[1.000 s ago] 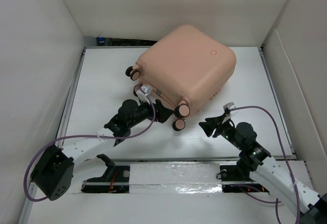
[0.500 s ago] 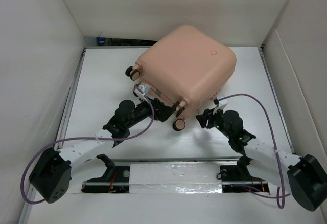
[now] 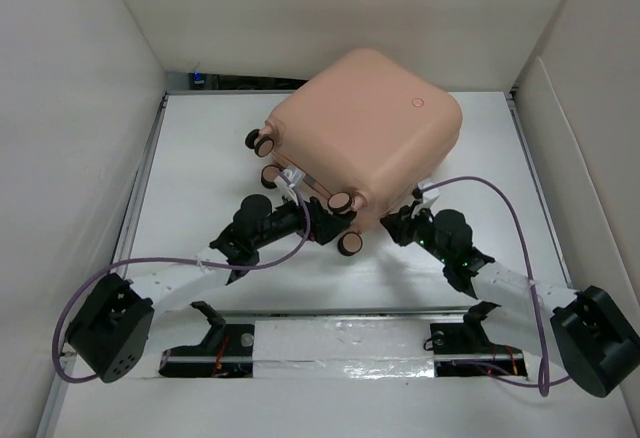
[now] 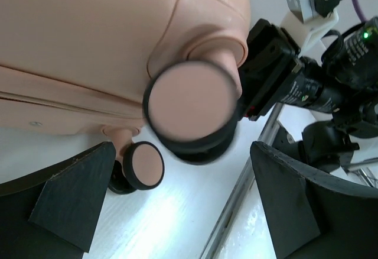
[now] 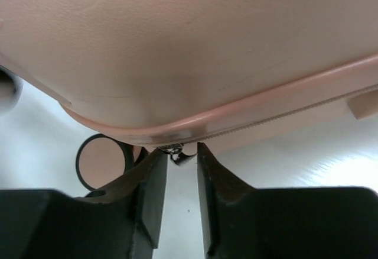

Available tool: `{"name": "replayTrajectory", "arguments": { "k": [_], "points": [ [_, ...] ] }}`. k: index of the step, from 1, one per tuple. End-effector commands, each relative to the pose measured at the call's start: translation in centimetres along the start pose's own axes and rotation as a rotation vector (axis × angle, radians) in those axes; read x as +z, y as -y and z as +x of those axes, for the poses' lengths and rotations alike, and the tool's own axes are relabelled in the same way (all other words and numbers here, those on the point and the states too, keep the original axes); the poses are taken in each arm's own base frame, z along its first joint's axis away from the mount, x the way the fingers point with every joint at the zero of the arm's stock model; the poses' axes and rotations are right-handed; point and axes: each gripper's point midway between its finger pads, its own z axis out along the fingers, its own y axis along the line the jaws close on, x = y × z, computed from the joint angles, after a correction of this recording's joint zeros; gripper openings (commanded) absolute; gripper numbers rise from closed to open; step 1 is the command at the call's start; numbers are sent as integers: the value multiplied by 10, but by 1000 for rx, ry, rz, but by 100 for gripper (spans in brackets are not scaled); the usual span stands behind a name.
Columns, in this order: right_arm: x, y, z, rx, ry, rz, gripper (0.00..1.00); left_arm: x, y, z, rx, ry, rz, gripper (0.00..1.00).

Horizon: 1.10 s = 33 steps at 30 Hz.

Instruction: Pack the luggage

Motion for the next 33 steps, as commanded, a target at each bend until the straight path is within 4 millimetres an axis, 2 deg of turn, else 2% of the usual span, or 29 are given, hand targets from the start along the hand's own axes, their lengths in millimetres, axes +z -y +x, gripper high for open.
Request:
{"name": "replayTrajectory", "arguments": {
  "k": [1, 2, 5, 9, 12, 13, 14, 15, 19, 23, 25, 29, 30, 31, 32, 33],
  "points": [
    [11, -4, -52, -26, 151, -3, 26, 6, 37, -28, 41, 59, 150, 99],
    [12, -4, -52, -25, 151, -4, 15, 10, 35, -28, 39, 52, 149, 99],
    [14, -7, -55, -28, 155, -18, 0, 17, 39, -29, 30, 51, 181, 99],
    [11, -21, -49, -18, 143, -44, 0, 26, 49, -35, 12, 53, 237, 98],
    [3, -39, -27, -1, 88, -55, 0, 34, 61, -41, 2, 60, 293, 97],
    [-1, -47, -24, 10, 84, -73, 0, 36, 63, -47, 4, 77, 299, 96],
    [-6, -64, -9, 22, 40, -118, 0, 42, 68, -49, 4, 75, 310, 96],
    [-9, -72, -2, 28, 17, -138, 0, 46, 75, -48, 6, 71, 325, 96],
    [-24, -109, 10, 44, -46, -205, 0, 59, 96, -57, 15, 89, 366, 95],
    [-27, -126, 6, 62, -48, -241, 0, 65, 105, -69, -15, 113, 400, 95],
    [-21, -138, 2, 77, -40, -273, 0, 67, 109, -74, -37, 123, 419, 94],
    [2, -149, -14, 163, 58, -256, 0, 73, 130, -65, -69, 100, 465, 94],
    [7, -156, -34, 207, 147, -276, 0, 74, 135, -65, -75, 100, 475, 94],
    [18, -154, -24, 231, 143, -257, 0, 75, 136, -68, -79, 109, 481, 94],
    [23, -154, -32, 254, 194, -250, 0, 78, 141, -62, -96, 98, 485, 94],
    [22, -161, -60, 309, 315, -290, 0, 78, 145, -63, -104, 100, 493, 93]
  ]
}}
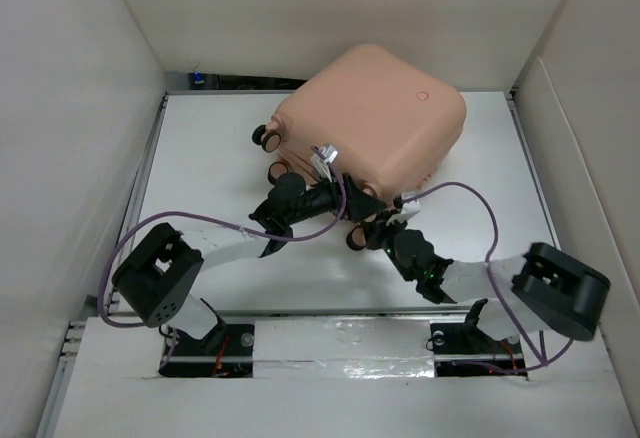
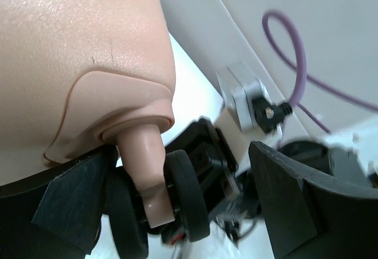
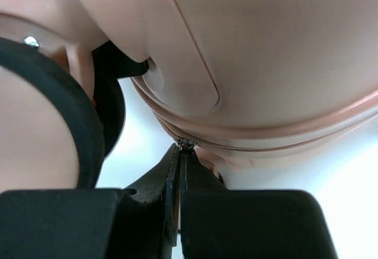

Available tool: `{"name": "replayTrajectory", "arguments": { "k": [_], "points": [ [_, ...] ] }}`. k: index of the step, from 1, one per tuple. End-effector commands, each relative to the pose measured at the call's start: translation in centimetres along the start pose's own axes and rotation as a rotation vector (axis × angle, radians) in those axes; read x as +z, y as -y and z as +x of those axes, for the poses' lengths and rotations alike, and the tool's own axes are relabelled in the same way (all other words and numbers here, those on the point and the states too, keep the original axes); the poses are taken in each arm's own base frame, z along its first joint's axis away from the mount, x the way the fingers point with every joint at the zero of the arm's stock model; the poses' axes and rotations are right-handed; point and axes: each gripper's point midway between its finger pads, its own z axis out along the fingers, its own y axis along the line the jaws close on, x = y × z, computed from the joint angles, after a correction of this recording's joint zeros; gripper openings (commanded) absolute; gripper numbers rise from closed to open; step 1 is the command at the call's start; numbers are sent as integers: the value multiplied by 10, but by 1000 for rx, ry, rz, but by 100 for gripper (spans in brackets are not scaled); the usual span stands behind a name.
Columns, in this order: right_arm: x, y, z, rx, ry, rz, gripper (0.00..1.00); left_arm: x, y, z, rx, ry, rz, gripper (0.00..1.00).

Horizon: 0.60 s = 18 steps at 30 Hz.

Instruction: Pack the luggage

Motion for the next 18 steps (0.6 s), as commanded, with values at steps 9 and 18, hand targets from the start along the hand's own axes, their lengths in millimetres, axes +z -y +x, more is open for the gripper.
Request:
{"name": "replayTrajectory", "arguments": {
  "k": [9, 18],
  "points": [
    [15, -110, -45, 302, 287, -430, 0, 13, 98, -61, 116, 193, 236, 86],
    [-20, -65, -24, 236, 164, -357, 0, -87, -23, -155, 205, 482, -451, 98]
  ]
}}
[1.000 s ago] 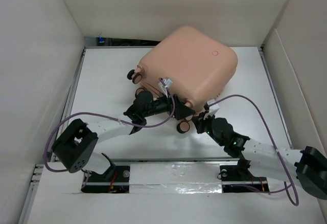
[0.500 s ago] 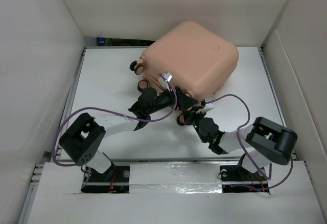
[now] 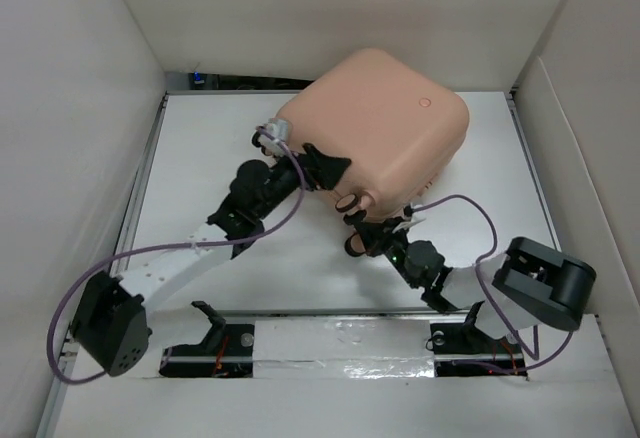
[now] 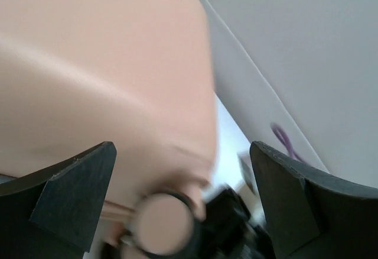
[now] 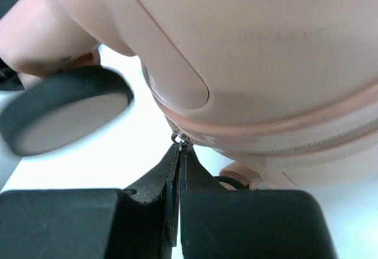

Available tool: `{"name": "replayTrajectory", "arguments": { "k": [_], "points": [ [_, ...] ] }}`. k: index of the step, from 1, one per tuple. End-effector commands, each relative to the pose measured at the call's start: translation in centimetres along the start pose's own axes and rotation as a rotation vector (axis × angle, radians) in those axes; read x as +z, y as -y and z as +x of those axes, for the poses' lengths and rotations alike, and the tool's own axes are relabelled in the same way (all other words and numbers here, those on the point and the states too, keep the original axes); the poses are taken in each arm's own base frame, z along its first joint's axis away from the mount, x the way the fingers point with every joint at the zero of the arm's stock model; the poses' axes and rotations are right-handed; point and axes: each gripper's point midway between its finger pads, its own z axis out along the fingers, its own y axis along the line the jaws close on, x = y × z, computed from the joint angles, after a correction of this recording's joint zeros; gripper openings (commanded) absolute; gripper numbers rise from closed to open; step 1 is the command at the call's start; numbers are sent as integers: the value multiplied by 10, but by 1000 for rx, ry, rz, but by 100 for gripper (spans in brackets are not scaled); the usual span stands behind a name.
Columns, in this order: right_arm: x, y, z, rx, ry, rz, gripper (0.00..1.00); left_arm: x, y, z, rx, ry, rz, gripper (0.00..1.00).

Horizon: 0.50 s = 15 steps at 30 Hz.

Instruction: Pack the luggage

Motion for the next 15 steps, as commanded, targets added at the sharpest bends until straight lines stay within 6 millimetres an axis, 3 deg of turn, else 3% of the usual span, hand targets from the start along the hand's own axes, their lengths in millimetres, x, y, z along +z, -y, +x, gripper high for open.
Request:
{"name": "replayTrajectory", "arguments": {
  "k": [1, 3, 4, 6, 9, 13, 15],
  "points": [
    [-25, -63, -20, 44, 10, -264, 0, -29, -52, -81, 82, 235, -267, 98],
    [-31, -58, -12, 17, -38, -248, 0, -56, -95, -110, 55, 325, -437, 97],
    [-35, -65, -23, 18, -18, -268, 0, -65, -111, -112, 40, 323, -488, 96],
    [-38, -59, -17, -9, -69, -238, 0, -83, -132, -116, 9, 337, -528, 95],
    [-41, -61, -26, -52, -68, -232, 0, -104, -161, -123, 9, 338, -589, 89],
    [-46, -58, -36, -99, -61, -213, 0, -101, -163, -105, 117, 222, -577, 81],
    [-47, -58, -40, -106, -58, -227, 0, -99, -151, -101, 190, 211, -601, 81]
  ]
}}
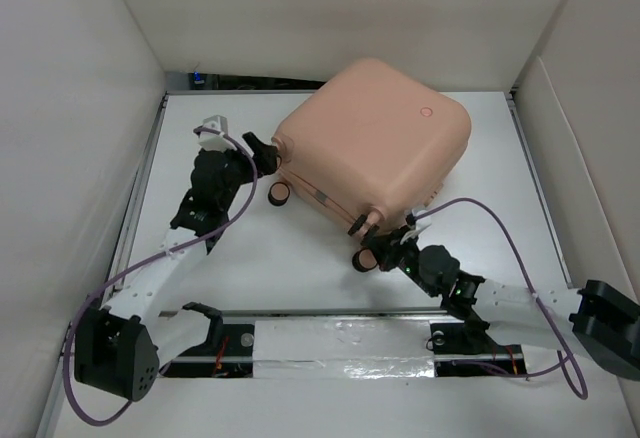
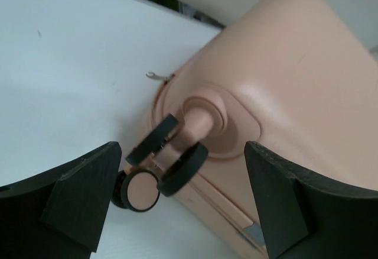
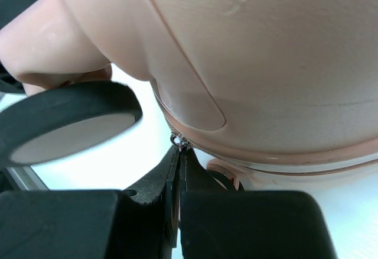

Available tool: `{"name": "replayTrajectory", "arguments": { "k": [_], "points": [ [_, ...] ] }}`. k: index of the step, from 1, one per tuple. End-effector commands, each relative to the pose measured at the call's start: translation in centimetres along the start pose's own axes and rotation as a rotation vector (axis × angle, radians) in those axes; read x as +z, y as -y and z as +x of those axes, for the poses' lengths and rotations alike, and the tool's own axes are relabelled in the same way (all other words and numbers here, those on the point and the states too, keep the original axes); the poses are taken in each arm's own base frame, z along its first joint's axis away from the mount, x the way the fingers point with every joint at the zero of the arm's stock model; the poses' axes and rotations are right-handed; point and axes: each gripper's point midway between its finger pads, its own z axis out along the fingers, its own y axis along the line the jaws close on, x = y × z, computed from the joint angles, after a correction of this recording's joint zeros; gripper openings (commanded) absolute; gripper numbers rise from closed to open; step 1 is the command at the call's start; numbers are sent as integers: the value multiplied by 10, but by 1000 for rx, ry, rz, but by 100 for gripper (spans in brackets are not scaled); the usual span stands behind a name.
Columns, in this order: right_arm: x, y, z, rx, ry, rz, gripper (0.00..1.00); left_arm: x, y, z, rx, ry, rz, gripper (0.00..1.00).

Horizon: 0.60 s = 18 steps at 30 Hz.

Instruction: Pack the luggage

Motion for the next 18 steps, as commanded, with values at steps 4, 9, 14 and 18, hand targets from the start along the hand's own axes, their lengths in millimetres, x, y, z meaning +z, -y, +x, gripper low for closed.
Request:
{"name": "replayTrajectory", "arguments": {
  "k": [4, 9, 14, 18],
  "points": [
    [-3, -44, -53, 14, 130, -171, 0, -16, 11, 9, 239, -45, -37, 95],
    [-4, -39, -55, 25, 130, -202, 0, 2, 11, 27, 381, -192, -28, 99],
    [-8, -45, -55, 24, 118, -248, 0, 15, 5, 19, 512, -214, -48, 99],
    [-8, -46, -55, 21, 112, -255, 0, 25, 7, 26, 618, -302, 7, 99]
  ]
}}
